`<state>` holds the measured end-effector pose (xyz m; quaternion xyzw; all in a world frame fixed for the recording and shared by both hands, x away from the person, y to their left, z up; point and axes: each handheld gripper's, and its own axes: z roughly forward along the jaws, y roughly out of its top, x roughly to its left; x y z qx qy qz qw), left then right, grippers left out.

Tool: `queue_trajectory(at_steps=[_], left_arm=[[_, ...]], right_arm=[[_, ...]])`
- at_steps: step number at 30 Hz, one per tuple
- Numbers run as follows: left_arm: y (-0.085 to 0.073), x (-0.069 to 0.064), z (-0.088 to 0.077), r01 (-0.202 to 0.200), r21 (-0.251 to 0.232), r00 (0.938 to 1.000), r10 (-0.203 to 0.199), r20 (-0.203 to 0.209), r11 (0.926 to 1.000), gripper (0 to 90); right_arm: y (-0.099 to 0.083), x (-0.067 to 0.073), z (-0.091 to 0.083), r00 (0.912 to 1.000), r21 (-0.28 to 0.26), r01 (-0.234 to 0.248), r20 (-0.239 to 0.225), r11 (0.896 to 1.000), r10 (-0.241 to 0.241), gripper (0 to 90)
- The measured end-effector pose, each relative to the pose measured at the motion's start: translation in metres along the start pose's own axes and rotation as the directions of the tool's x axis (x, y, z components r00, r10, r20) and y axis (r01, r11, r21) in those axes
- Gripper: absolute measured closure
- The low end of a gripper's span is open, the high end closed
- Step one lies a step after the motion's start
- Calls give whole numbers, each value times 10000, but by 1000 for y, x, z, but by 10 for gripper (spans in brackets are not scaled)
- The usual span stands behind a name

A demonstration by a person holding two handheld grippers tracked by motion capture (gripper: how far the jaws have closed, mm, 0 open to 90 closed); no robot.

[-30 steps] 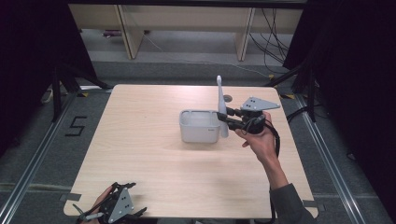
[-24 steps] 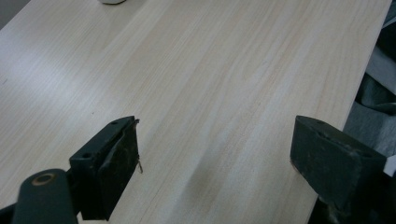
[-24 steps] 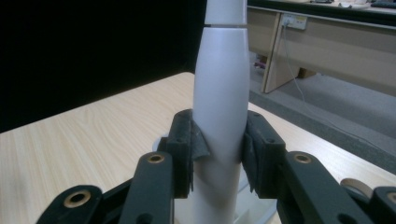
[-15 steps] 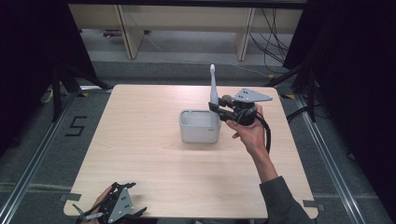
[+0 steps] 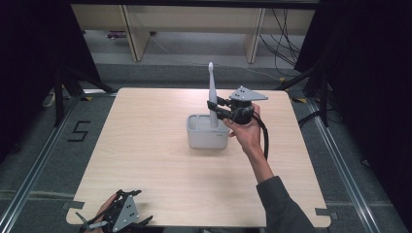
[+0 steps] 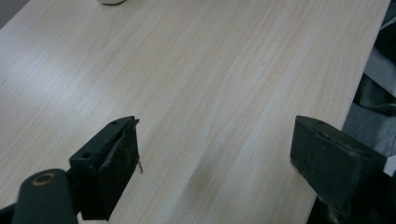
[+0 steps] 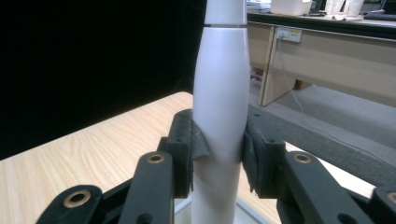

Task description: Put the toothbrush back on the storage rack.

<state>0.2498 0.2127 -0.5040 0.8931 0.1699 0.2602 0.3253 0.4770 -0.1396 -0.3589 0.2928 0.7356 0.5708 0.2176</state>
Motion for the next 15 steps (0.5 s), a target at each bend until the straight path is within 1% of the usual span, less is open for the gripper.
queue_trajectory(at_steps=[1,2,3,5,6,7,8,9,10,11,12,13,14,15], left_arm=[[0,0,0,5,2,10000,-5,10,10000,150],[0,0,1,17,-38,10000,-17,-80,10000,149],[0,0,0,-6,-12,9999,5,-150,10000,150],[0,0,0,-3,-37,9999,2,-147,10000,150],[0,0,0,-11,21,10000,12,-59,10000,149],[0,0,0,-7,-32,9999,6,-147,10000,149],[0,0,0,-14,-26,9999,13,-142,10000,150],[0,0,0,-6,-32,9999,5,-140,10000,149],[0,0,0,-9,11,10000,9,-50,10000,150],[0,0,0,-4,4,10000,4,-53,10000,149],[0,0,0,-3,0,10000,3,-56,10000,149],[0,0,0,-8,4,10000,8,-49,10000,150],[0,0,0,-8,7,10000,8,-50,10000,150],[0,0,0,-2,4,10000,2,-52,10000,150]], right_arm=[[-1,-1,3,10000,-86,22,9,10000,-22,671],[-2,0,6,9999,-32,-61,80,10000,61,670],[-3,-1,9,10000,7,25,69,10000,-25,670],[-5,-2,14,9999,13,31,112,10000,-31,670],[-6,-2,16,9999,11,-21,111,10000,21,670],[-7,-2,18,9999,27,-66,87,10000,66,670],[-8,-3,20,9998,-7,58,209,10000,-58,670],[-10,-2,21,9997,10,-127,200,9999,127,670],[-11,-3,23,9998,39,-75,181,10000,74,670],[-13,-4,24,9997,27,-152,206,9999,151,670],[-14,-5,26,9996,-22,-32,269,10000,33,670],[-16,-5,27,9992,96,-287,264,9995,285,670],[-18,-7,28,9993,62,-117,350,9999,115,670],[-20,-5,29,9989,74,-334,330,9994,332,670]])
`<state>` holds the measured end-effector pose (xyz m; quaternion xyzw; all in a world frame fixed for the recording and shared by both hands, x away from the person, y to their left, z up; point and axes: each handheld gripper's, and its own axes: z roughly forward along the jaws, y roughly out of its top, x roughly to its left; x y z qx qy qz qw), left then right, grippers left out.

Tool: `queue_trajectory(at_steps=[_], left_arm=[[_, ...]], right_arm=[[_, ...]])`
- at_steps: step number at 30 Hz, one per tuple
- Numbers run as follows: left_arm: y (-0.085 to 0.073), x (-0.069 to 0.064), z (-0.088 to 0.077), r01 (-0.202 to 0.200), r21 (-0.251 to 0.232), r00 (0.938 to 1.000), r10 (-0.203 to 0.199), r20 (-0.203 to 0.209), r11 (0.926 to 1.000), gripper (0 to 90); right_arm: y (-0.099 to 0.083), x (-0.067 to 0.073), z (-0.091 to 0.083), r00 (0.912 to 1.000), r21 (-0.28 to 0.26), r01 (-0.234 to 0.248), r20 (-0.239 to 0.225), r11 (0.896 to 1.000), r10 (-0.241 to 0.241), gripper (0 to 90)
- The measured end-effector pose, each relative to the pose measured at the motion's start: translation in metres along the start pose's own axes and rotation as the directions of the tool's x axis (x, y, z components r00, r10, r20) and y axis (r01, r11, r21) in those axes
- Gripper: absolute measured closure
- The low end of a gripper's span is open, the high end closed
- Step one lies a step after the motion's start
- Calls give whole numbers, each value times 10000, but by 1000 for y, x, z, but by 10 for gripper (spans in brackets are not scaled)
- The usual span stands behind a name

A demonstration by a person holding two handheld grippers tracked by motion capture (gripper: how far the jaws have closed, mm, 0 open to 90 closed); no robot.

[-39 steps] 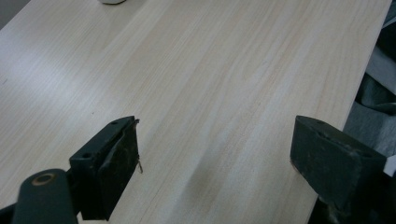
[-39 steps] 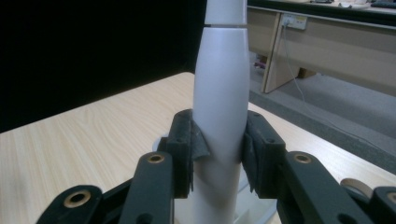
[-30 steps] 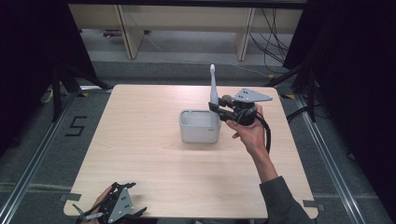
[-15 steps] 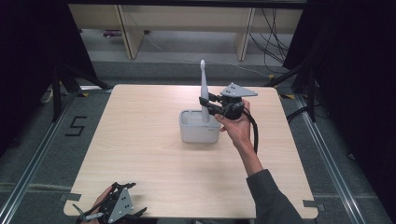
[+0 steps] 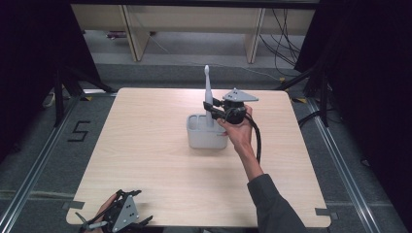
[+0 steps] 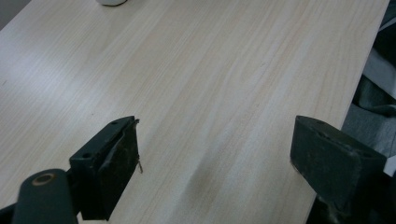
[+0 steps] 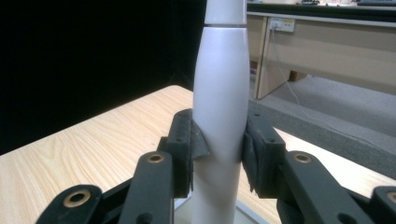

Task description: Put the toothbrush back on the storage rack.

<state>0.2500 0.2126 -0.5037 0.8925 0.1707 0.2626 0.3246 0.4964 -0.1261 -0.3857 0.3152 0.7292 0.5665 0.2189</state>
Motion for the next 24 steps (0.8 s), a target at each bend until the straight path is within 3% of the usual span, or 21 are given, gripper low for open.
queue_trajectory(at_steps=[9,10,11,12,24], left_arm=[[0,0,0,14,-2,10000,-14,14,10000,149],[0,0,0,15,-8,10000,-15,15,10000,149],[0,0,0,12,2,10000,-12,19,10000,149],[0,0,0,8,5,10000,-8,7,10000,150],[0,-1,1,21,-57,10000,-21,-19,10000,150]], right_arm=[[-11,-2,3,9998,157,-112,177,9998,109,670],[-13,-4,5,10000,27,86,44,10000,-86,670],[-13,-4,5,9996,99,115,255,9999,-117,670],[-14,-2,5,9997,233,-88,223,9997,83,670],[-25,0,11,9995,744,294,60,9968,-300,669]])
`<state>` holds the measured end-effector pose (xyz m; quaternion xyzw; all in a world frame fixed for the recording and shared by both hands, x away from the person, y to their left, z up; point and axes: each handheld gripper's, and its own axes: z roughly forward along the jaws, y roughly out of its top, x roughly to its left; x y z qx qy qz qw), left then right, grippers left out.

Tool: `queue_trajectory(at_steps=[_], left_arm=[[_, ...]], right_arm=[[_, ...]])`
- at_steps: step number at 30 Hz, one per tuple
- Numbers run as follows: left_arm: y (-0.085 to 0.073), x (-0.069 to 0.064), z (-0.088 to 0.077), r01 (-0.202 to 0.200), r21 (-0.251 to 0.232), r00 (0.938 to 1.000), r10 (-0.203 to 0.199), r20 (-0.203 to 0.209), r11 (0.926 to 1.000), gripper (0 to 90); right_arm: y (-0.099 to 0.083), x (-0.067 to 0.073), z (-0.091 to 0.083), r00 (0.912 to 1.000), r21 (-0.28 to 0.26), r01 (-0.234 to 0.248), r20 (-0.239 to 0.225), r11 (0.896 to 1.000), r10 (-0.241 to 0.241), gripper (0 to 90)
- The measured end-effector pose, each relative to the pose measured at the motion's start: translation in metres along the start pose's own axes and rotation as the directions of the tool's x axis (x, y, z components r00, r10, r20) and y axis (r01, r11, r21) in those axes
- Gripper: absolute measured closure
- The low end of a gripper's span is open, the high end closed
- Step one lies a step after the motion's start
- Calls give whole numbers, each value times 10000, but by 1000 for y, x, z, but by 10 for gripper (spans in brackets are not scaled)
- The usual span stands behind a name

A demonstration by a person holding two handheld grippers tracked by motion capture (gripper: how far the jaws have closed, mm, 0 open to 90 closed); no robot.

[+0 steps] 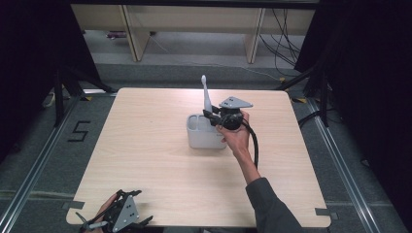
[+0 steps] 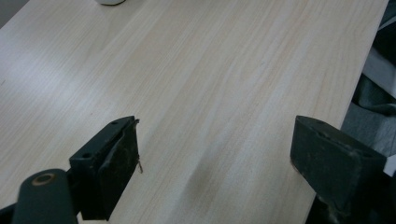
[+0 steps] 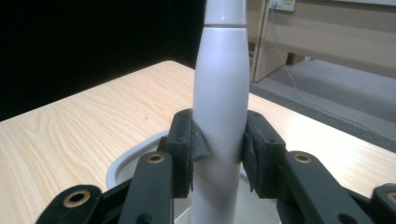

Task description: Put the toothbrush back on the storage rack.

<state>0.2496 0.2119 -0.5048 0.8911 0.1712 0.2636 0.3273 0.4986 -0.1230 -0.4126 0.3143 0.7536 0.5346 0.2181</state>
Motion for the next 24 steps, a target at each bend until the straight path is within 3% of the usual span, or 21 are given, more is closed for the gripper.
queue_trajectory(at_steps=[3,11,12,13,17,18,21,22,24], left_arm=[[0,0,0,-10,9,10000,10,12,10000,150],[0,1,-1,-29,71,10000,29,94,10000,149],[0,0,0,-1,-8,10000,1,26,10000,149],[0,0,0,0,-1,10000,0,5,10000,150],[0,1,-1,-45,73,9999,44,103,10000,150],[0,0,-1,-3,43,10000,3,53,10000,150],[0,1,-1,-46,88,9999,45,109,10000,150],[0,0,0,-6,-27,10000,6,-81,10000,149],[0,1,-1,-26,67,9999,26,104,10000,150]], right_arm=[[-1,2,0,9997,188,-246,66,9995,245,669],[-4,2,1,10000,447,71,47,9990,-74,669],[-4,4,2,9998,474,-178,-57,9987,181,669],[-4,2,2,9999,432,87,-104,9990,-83,669],[-4,6,1,9998,716,-176,27,9973,175,669],[-4,5,0,9999,745,35,110,9972,-43,669],[-6,6,1,10000,950,-17,-56,9955,22,668],[-6,5,0,9999,984,124,59,9951,-130,668],[-7,5,0,9999,1136,-128,-32,9934,132,668]])
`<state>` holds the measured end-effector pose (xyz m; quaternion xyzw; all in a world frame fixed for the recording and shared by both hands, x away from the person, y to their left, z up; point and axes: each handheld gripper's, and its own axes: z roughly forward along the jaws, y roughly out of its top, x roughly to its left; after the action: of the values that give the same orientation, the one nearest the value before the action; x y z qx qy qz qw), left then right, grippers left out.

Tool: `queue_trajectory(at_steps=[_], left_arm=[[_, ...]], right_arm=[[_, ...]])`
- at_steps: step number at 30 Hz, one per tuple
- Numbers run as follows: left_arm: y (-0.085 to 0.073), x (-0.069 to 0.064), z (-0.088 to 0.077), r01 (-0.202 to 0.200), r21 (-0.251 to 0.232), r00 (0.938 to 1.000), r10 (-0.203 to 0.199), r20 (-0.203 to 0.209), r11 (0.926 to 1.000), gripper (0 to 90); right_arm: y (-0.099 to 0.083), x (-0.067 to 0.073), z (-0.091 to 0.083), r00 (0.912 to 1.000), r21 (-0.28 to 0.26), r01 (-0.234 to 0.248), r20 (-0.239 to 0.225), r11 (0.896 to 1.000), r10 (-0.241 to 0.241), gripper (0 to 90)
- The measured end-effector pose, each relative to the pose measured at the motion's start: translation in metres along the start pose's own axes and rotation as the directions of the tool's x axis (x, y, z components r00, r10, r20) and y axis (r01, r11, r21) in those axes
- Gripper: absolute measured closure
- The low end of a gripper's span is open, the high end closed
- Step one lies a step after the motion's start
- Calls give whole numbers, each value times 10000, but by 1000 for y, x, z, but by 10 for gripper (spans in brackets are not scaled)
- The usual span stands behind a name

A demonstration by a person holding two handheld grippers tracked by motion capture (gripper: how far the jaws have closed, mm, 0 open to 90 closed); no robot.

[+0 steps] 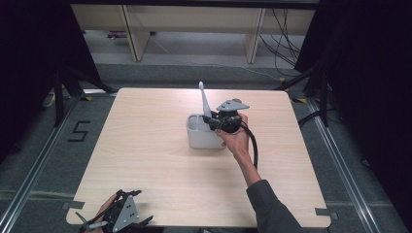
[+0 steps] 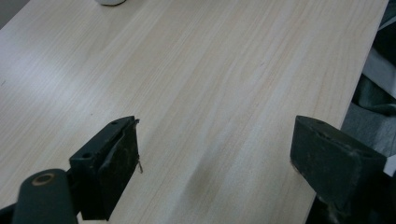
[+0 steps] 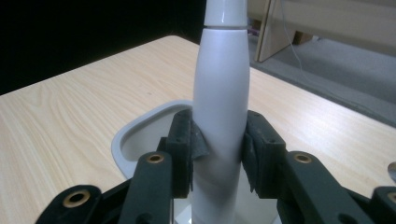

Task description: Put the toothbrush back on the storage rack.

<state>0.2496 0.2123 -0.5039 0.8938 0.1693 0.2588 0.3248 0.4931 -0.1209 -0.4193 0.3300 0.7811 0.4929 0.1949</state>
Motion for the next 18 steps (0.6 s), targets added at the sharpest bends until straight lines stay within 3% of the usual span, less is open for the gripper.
queue_trajectory(at_steps=[1,2,5,7,8,10,11,13,15,17,18], left_arm=[[0,0,0,-48,38,10000,48,12,10000,149],[0,0,0,-22,22,10000,22,10,10000,150],[0,-1,1,23,-81,9999,-24,-160,10000,149],[0,-1,1,9,-66,9999,-10,-134,10000,150],[0,-1,1,16,-75,9999,-17,-144,10000,150],[0,0,0,-92,31,9999,92,-85,10000,150],[0,1,-1,-222,25,9996,223,-160,9997,150],[0,0,1,-96,-138,9996,92,-270,9999,149],[0,-1,1,-3,-61,10000,2,-69,10000,149],[0,-1,1,16,-82,10000,-17,-82,10000,150],[0,-1,1,-37,-104,9997,35,-240,9999,149]], right_arm=[[-1,1,0,9999,57,-124,27,9999,123,668],[-1,-1,1,9998,81,174,2,9998,-174,668],[-2,0,1,9996,267,175,198,9995,-180,668],[-2,0,2,9998,430,182,68,9989,-185,668],[-2,2,1,9999,577,-105,114,9983,99,668],[-3,0,3,9997,507,187,136,9985,-195,668],[-3,0,3,9999,650,107,88,9978,-113,668],[-3,1,3,9997,712,196,135,9973,-206,667],[-3,2,4,9994,702,242,228,9972,-258,667],[-3,5,4,9998,810,9,175,9967,-23,667],[-3,3,4,9995,888,260,144,9957,-274,667]])
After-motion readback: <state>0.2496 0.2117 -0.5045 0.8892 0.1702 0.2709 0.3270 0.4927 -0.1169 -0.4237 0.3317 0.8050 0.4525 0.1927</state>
